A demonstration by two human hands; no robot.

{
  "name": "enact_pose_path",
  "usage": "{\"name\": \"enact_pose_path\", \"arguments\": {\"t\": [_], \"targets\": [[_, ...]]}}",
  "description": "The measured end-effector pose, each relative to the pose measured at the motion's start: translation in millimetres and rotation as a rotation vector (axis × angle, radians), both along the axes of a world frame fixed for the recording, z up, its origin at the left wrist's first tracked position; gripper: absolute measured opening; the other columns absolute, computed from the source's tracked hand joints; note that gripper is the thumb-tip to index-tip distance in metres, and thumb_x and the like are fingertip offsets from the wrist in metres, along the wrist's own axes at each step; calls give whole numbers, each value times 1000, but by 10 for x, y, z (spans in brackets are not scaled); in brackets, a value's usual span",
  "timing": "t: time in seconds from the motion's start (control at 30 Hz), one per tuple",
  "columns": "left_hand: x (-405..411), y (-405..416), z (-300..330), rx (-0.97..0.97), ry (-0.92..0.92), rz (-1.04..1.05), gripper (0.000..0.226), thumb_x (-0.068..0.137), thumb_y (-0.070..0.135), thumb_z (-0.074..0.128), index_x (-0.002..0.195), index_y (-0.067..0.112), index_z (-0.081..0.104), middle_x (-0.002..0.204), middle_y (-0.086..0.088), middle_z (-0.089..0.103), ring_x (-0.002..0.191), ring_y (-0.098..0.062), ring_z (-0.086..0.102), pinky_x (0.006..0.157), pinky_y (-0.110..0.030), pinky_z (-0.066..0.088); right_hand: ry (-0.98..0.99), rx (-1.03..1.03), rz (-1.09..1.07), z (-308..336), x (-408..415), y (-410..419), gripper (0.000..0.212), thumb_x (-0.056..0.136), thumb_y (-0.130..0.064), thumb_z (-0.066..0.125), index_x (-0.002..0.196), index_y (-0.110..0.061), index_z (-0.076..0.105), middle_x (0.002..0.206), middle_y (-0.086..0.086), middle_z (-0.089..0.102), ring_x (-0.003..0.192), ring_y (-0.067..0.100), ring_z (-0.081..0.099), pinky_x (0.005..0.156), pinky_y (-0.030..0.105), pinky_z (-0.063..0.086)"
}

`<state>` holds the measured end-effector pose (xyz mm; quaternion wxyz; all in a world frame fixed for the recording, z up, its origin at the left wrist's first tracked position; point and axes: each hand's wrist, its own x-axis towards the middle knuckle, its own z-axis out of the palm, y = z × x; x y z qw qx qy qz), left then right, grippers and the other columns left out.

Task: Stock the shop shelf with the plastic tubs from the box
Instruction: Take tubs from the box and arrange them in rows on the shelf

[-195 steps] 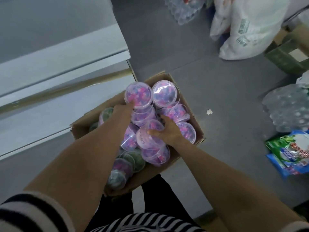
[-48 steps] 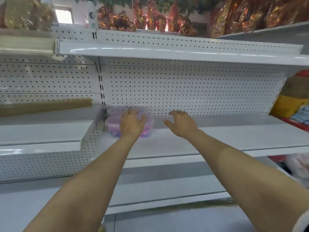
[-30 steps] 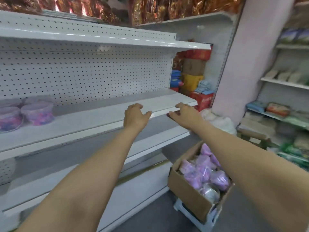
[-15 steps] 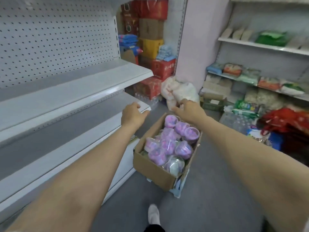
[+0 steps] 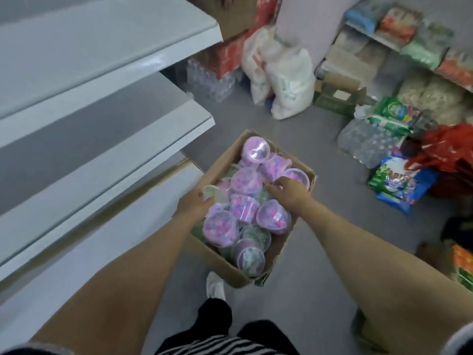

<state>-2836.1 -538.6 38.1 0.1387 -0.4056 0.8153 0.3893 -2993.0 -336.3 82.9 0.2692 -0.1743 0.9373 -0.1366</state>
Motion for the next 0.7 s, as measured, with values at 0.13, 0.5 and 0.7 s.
{"name": "enact_pose_path", "arguments": {"t": [0.13,0.5,0.7], "targets": [[-94,-122,-869,60,-108,30,96,57,82,45,135,26,51,130,-4,60,115,-29,59,97,-43,48,-104,29,-47,-399,-200,115,46,94,-46,58,121,-8,61,112,12,68,104,29,61,77,25,36],[-191,-30,-1171,230,-277,64,54,92,54,50,105,5,68,110,-13,69,103,-31,62,82,-33,46,-230,224,1,-1217,-678,186,41,89,-38,69,113,-5,68,110,16,69,103,34,64,82,34,46],[-234,9,-1238,313,-314,179,51,93,49,53,97,1,71,105,-17,69,102,-31,63,84,-32,46,-285,326,-98,-1522,-790,259,75,74,-54,78,120,-1,54,113,16,64,106,34,62,73,31,41]]}}
